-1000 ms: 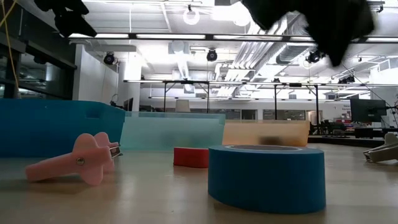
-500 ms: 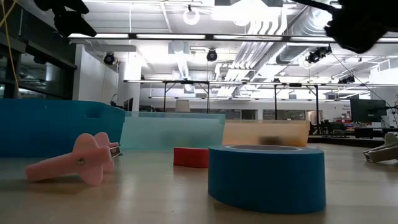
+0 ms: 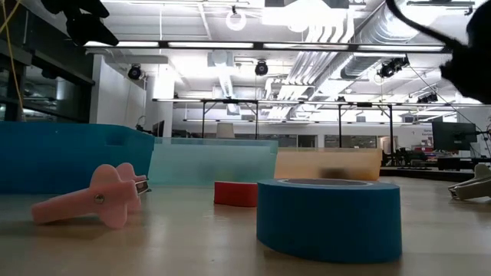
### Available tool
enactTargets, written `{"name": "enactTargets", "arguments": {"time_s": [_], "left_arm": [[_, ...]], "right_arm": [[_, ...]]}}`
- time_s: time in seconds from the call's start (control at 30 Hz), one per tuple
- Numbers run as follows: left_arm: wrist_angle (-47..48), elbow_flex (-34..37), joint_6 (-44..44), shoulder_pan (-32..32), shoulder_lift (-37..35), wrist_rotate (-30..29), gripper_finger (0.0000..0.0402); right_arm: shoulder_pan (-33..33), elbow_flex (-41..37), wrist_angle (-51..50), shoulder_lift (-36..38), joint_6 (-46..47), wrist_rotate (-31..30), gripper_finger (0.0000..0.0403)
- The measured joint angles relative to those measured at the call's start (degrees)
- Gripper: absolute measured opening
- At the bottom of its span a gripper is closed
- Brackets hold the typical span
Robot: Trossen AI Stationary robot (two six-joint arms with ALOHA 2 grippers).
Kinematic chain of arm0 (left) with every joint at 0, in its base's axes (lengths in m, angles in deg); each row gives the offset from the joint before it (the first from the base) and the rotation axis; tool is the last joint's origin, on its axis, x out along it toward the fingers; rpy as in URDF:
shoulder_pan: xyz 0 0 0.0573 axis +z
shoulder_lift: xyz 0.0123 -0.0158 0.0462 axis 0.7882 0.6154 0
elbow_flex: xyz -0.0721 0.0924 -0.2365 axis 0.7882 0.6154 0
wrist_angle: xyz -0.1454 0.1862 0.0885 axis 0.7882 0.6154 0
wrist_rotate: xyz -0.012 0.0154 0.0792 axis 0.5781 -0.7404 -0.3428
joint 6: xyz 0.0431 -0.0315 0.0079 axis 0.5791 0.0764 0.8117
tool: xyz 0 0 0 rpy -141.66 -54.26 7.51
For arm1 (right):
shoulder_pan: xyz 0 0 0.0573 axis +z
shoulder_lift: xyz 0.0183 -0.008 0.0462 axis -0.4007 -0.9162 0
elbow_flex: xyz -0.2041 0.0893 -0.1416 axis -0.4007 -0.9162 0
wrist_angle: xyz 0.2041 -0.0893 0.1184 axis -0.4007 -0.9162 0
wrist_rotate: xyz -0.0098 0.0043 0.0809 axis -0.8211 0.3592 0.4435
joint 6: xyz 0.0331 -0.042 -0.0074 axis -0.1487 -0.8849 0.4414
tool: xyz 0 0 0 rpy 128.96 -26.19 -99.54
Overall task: Pick and place Stapler, Stapler remover, tape
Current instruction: Put the right red small staple remover in the light green bin
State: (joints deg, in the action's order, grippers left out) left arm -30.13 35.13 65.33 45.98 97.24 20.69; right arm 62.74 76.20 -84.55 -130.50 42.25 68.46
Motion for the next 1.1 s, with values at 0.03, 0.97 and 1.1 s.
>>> {"name": "enactTargets", "arguments": {"time_s": [0.03, 0.97, 1.1], "left_arm": [[0.0, 0.0, 0.0, 0.0, 0.0, 0.0, 0.0288], [2.2, 0.0, -0.6, 0.0, 0.0, -0.4, 0.0288], [2.2, 0.0, -0.6, 0.0, 0.0, -0.5, 0.0288]], "right_arm": [[-0.1, -1.1, 1.6, 0.0, 0.4, 0.0, 0.0255], [-0.1, -5.8, 5.9, -0.3, -10.4, 1.0, 0.0141], [0.0, -5.8, 5.4, -0.3, -12.6, 1.2, 0.0107]]}}
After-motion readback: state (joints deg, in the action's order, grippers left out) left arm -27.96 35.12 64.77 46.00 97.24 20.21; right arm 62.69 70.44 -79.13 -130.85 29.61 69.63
